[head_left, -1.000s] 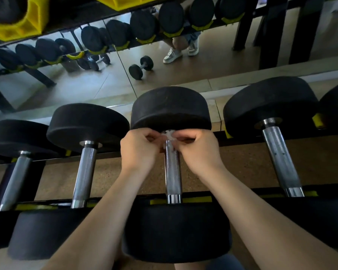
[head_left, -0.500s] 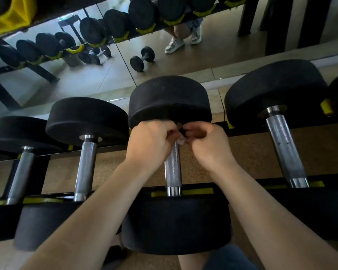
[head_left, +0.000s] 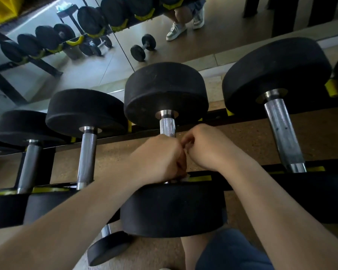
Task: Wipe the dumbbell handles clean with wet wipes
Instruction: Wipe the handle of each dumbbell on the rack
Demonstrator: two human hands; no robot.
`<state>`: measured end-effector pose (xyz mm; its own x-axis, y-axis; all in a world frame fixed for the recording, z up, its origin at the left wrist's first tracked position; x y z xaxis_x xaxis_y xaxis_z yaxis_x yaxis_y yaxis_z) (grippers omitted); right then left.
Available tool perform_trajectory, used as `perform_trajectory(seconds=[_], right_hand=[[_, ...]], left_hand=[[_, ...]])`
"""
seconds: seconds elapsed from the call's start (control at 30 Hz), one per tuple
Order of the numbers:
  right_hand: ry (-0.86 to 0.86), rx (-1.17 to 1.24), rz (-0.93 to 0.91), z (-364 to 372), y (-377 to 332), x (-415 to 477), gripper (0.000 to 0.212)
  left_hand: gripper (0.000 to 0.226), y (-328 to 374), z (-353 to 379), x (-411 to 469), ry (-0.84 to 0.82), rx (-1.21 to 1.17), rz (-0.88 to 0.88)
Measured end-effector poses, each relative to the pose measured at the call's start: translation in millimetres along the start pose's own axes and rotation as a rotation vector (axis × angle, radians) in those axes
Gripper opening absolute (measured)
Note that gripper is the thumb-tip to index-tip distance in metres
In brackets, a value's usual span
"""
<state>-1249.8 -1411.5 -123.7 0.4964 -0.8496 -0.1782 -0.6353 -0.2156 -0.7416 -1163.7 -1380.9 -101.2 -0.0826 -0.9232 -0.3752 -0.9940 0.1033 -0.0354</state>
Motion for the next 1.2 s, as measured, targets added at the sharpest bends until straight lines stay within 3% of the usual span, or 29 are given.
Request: perform_trajectory(seconds=[0.07,0.17,0.2,0.37,0.43,0.53,0.6,0.7,0.8,0.87,0.93,1.03,1.1,1.2], right_hand=[[-0.085,-0.002,-0.014,4.1,-2.3,-3.2,0.013],[-0.056,0.138,-0.035,2.6,-4.4,-4.0,0.011],[-0.044,0.171,-0.04,0.8,-5.1,-4.5,0.013],[-0.238,0.053,-0.077,6.0,-12.2,-15.7,0.025],[-0.236,0.015,-0.099,7.1,-12.9,-15.3,0.019],[-0.137,0.092,-0.082,7.1,-6.9,-6.1,0.017],[0.04,0.262,-0.058,3.6,-1.0,2.4,0.019],[0.31,0.363,-0.07,-5.1,1.3,13.5,0.013],[0.31,0.373,-0.063,-6.2,-1.2,18.4,0.014],[0.2,0.248,-0.081,-3.7,-2.4,15.3,0.019],[0.104,0.138,-0.102,0.5,-2.1,8.9,0.017],[0.118,0.083,-0.147,-3.1,-4.7,5.9,0.021],[0.202,0.057,-0.204,-7.6,-11.9,7.2,0.034],[0.271,-0.062,-0.328,-4.8,-28.4,3.2,0.036]], left_hand=[[0.019,-5.8,-8.2,1.7,0.122,0.053,-0.027],[0.009,-21.8,-27.9,3.7,0.395,-0.14,-0.088],[0.007,-23.1,-27.6,3.5,0.387,-0.188,-0.088],[0.01,-16.6,-3.0,-3.9,-0.02,-0.276,-0.017],[0.007,-23.7,1.9,-7.3,-0.029,-0.314,-0.015],[0.007,-37.7,-5.1,-8.4,0.267,-0.428,-0.067],[0.005,-44.5,-16.1,-2.6,0.504,-0.5,-0.131],[0.002,-51.1,-29.0,6.8,0.651,-0.636,-0.212],[0.013,-54.3,-17.5,0.5,0.507,-0.746,-0.222],[0.01,-44.7,-2.6,-9.6,0.312,-0.716,-0.188],[0.012,-41.3,4.3,-12.9,0.236,-0.677,-0.19],[0.013,-49.1,-3.9,-7.5,0.363,-0.705,-0.237],[0.027,-56.1,-9.3,-8.8,0.484,-0.734,-0.288],[0.025,-57.2,-7.2,-13.5,0.464,-0.682,-0.308]])
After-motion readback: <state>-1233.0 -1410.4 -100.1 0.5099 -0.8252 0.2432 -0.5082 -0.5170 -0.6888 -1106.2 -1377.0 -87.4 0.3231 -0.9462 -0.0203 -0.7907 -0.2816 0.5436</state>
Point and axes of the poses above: each hand's wrist, its own x-axis towards the middle knuckle, its own z-axis out of the palm, y = z × x, the point moved 6 cm from there along x, towards the middle knuckle, and after that the axes turned 6 degrees about -z, right-handed, at the moved point
